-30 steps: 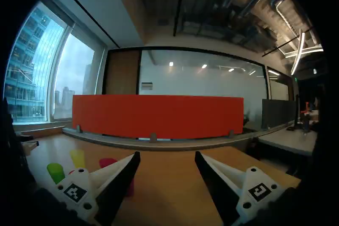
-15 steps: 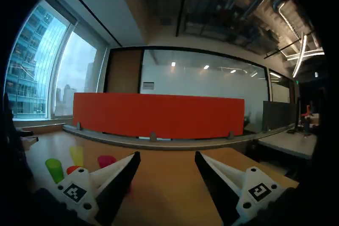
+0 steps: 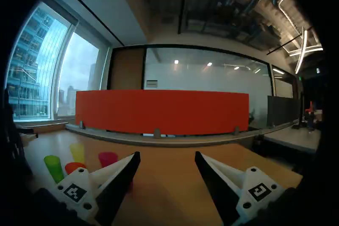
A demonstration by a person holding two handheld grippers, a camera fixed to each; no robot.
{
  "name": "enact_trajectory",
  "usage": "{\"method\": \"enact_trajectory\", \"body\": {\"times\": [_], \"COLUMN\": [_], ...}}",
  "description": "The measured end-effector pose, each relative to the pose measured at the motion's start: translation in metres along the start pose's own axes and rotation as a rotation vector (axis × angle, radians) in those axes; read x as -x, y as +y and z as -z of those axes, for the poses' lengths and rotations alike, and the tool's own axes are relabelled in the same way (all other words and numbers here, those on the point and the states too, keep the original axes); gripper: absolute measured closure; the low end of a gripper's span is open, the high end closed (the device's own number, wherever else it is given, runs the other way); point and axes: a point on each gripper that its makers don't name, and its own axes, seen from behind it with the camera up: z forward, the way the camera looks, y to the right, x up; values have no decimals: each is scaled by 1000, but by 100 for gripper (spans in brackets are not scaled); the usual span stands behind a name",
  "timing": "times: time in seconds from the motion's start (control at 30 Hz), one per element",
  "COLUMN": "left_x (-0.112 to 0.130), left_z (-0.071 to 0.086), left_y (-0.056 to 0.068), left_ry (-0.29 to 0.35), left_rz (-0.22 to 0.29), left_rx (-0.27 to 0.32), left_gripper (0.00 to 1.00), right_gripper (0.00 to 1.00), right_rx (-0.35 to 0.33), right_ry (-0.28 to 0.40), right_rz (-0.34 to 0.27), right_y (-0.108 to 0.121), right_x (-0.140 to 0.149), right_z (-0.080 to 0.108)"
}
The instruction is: Pour water
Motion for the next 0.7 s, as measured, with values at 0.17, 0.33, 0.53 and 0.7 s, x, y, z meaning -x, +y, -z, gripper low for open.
{"method": "enact_trajectory", "body": {"times": [0.17, 0.33, 0.53, 0.7], "left_x": [0, 0, 0, 0], "left_z": [0, 1, 1, 0], "left_y": [0, -1, -1, 0], "left_ry": [0, 0, 0, 0], "left_rz": [0, 0, 0, 0], "left_rx": [0, 0, 0, 0], "left_gripper": [0, 0, 0, 0], "right_gripper": [0, 0, 0, 0], "right_rx": [1, 1, 20, 29], "right_ry": [9, 14, -7, -18], "right_rz": [-1, -14, -30, -31], "right_y": [-1, -2, 4, 7], "right_x": [10, 18, 33, 40], "right_z": [-1, -1, -4, -5]}}
